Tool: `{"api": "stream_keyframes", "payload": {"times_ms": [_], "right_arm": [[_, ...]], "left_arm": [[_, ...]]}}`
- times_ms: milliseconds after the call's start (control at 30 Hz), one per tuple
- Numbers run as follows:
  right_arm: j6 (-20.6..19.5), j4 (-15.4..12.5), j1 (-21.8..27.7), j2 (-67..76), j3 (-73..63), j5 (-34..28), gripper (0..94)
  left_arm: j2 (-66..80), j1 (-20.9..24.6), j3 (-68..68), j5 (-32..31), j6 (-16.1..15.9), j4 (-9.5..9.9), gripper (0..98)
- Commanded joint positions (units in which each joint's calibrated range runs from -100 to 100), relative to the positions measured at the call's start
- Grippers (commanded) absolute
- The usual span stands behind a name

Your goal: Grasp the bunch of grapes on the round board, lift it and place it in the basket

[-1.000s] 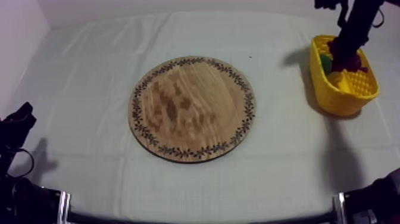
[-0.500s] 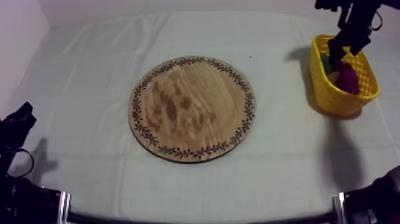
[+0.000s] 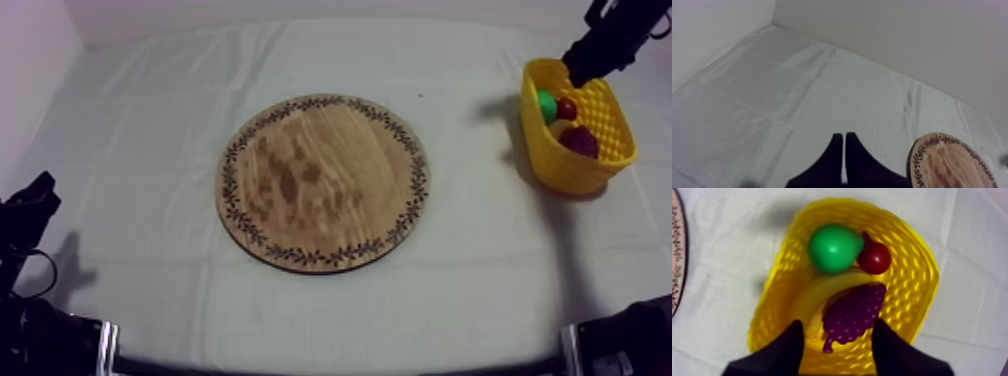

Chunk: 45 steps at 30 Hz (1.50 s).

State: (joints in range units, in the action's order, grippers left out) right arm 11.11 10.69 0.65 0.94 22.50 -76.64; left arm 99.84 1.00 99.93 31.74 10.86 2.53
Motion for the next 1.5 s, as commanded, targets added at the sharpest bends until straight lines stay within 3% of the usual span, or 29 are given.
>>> {"api": "stream_keyframes", "payload": {"times_ms": [0, 267, 400, 600, 700, 867, 967, 1100, 1367, 1467], "right_arm": [[-0.7, 0.6, -1.0, 8.8, 8.8, 3.7, 30.5], [-5.7, 3.3, -4.0, 31.0, 29.1, 14.7, 14.1], [-5.1, 2.9, -5.1, 40.6, 36.3, 19.9, 5.2], [-4.6, -3.2, -5.2, 53.5, 44.5, 27.5, 1.0], [-4.6, -8.0, -5.2, 59.5, 48.3, 28.9, 0.7], [-0.7, -16.7, -4.3, 70.3, 56.3, 31.1, 0.5], [1.7, -18.9, -4.2, 77.1, 62.0, 32.3, 0.5], [2.3, -18.5, -5.1, 84.6, 68.2, 31.0, 0.5], [-7.0, -15.4, -7.7, 93.5, 73.8, 32.7, 0.4], [-7.1, -13.7, -8.0, 94.4, 75.2, 35.2, 0.3]], "left_arm": [[0.0, 0.0, 0.0, 0.0, 0.0, -0.01, 0.0], [0.0, 0.0, 0.0, 0.0, 0.0, -0.01, 0.0], [0.0, 0.0, 0.0, 0.0, 0.0, -0.01, 0.0], [0.0, 0.0, 0.0, 0.0, 0.0, -0.01, 0.0], [0.0, 0.0, 0.0, 0.0, 0.0, -0.01, 0.0], [0.0, 0.0, 0.0, 0.0, 0.0, -0.01, 0.0], [0.0, 0.0, 0.0, 0.0, 0.0, -0.01, 0.0], [0.0, 0.0, 0.0, 0.0, 0.0, -0.01, 0.0], [0.0, 0.0, 0.0, 0.0, 0.0, -0.01, 0.0], [0.0, 0.0, 0.0, 0.0, 0.0, -0.01, 0.0]]}}
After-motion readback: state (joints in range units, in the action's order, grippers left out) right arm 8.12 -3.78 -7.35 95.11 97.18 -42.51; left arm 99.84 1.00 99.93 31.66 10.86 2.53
